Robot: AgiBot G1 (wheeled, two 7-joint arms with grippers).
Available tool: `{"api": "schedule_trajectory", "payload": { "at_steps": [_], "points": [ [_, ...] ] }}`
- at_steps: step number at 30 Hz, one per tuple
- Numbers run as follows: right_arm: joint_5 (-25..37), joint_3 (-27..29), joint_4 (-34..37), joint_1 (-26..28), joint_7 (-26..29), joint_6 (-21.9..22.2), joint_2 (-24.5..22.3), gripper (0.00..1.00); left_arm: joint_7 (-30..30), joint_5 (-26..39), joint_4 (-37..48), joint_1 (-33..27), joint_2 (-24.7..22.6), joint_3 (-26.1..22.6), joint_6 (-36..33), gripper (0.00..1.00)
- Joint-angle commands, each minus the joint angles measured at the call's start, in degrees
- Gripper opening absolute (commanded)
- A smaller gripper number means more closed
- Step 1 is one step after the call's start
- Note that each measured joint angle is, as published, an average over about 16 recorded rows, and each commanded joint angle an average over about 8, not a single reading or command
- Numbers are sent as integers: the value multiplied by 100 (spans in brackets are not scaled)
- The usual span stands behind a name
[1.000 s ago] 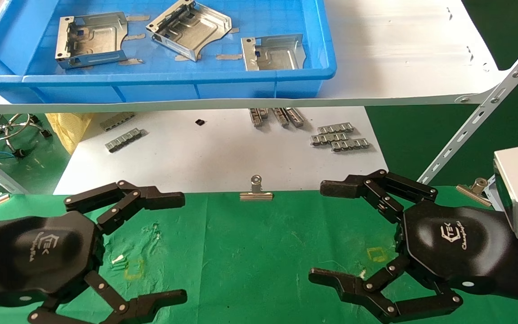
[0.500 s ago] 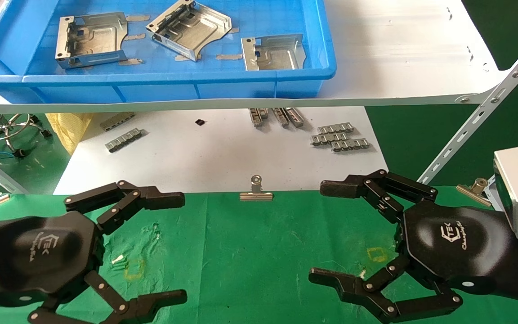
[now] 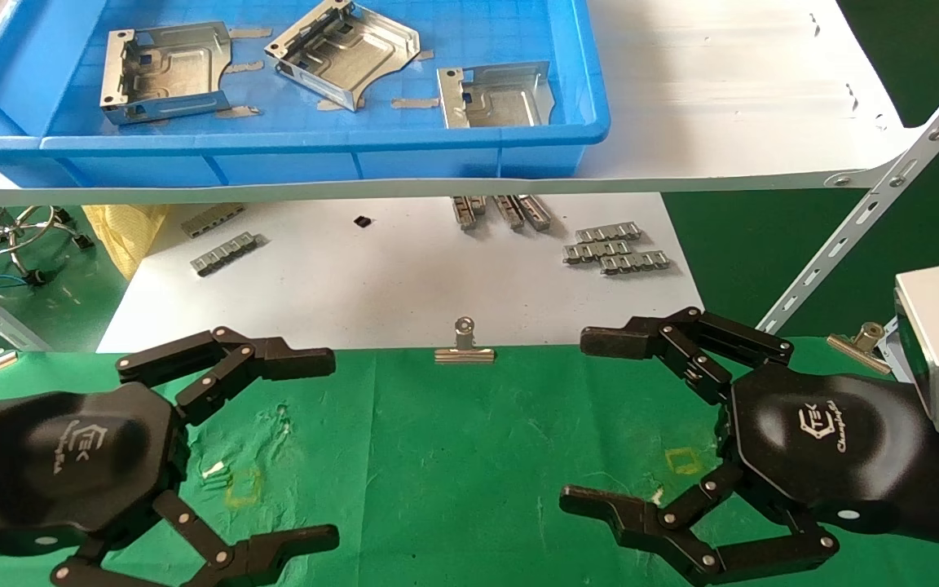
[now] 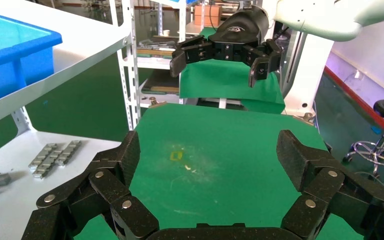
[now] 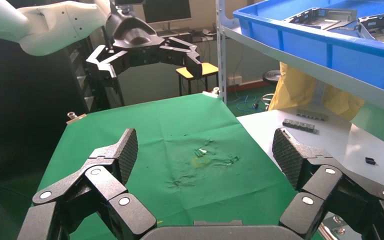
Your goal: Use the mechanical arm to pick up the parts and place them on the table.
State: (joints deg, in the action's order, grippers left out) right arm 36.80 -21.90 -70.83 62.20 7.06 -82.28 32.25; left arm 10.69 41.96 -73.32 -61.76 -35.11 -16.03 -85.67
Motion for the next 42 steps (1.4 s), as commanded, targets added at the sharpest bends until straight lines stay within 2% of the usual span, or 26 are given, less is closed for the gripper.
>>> {"api": "schedule_trajectory", "payload": {
  "at_steps": [1,4,5,6,42],
  "points": [
    [0,0,0,0,0,0,0,44,0,0,0,0,0,0,0,100],
    [0,0,0,0,0,0,0,7,0,0,0,0,0,0,0,100],
    [0,0,0,0,0,0,0,1,0,0,0,0,0,0,0,100],
    [0,0,0,0,0,0,0,0,0,0,0,0,0,0,0,100],
    [0,0,0,0,0,0,0,0,0,0,0,0,0,0,0,100]
  ]
}}
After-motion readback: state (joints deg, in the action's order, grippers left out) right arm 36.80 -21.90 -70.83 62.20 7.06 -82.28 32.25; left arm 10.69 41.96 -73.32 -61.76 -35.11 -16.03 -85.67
